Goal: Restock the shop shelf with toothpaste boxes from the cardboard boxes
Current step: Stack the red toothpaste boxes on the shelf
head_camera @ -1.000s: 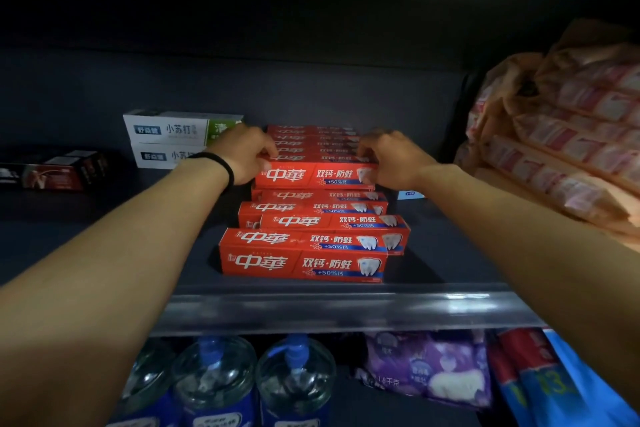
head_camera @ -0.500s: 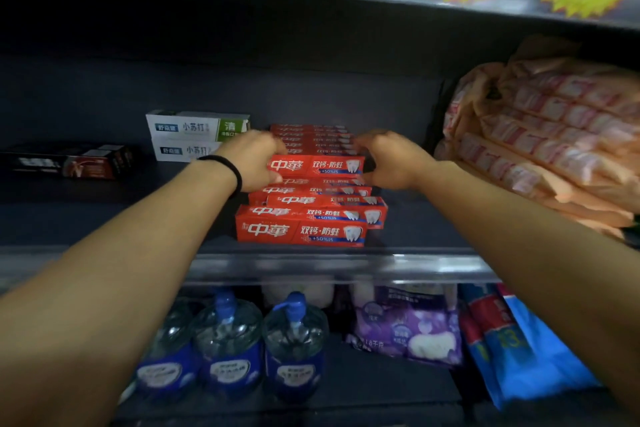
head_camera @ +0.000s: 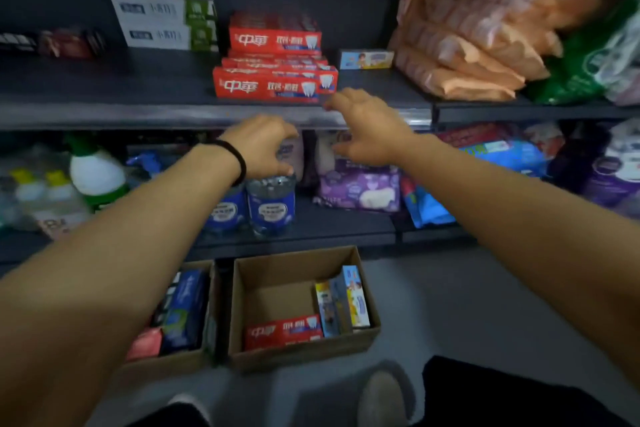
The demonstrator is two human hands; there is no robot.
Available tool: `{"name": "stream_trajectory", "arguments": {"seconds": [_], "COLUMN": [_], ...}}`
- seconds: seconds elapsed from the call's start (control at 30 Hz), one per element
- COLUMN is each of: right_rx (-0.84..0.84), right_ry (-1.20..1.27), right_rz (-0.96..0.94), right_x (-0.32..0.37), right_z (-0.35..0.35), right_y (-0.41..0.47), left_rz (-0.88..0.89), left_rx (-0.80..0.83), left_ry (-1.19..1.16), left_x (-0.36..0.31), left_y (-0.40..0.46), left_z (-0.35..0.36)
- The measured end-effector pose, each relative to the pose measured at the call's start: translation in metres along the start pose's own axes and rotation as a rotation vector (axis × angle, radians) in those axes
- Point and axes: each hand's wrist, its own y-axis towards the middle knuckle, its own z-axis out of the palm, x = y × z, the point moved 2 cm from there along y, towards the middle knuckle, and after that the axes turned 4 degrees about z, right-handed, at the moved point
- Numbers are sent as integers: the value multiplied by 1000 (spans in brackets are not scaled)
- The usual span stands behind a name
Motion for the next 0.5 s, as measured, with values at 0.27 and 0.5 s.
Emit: {"name": "stream_trajectory", "arguments": {"seconds": [0.27,0.5], "right_rx": [209,410], "right_ry": [66,117], "right_rz": [-21,-39], "right_x": [19,23], "right_z": [111,232], "right_y": [-74,-97], "left_rz": [2,-111], "left_rx": [248,573], "left_ry": [-65,-197], "left_x": [-28,-5], "left_y": [-35,-50], "left_z": [130,279]}}
